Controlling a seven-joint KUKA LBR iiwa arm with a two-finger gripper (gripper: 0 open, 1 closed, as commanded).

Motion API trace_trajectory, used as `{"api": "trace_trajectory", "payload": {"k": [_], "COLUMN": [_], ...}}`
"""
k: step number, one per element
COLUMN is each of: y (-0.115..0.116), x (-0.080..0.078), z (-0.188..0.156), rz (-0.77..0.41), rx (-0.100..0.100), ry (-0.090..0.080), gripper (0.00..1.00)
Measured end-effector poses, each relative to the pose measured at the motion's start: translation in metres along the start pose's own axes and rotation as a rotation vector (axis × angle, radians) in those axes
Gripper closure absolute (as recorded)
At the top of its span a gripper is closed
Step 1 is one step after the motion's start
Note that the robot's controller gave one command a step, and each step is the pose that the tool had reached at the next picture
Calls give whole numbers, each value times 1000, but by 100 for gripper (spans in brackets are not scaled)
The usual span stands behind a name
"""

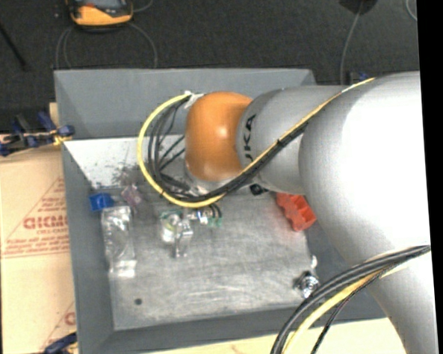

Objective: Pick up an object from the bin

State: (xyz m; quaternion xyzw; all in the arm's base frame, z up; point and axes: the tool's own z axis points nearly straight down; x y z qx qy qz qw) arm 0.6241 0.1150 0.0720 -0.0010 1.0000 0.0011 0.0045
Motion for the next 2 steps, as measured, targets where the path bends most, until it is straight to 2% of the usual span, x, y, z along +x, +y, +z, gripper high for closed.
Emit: {"api": "trace_trajectory", "payload": {"k": [1, 2], "y": [-2, -71], "x": [-3, -6], "z": [-5, -203], "rz": [4, -221], "rx": [-2, 4], "ry": [-8, -4], "gripper": [100, 100]}}
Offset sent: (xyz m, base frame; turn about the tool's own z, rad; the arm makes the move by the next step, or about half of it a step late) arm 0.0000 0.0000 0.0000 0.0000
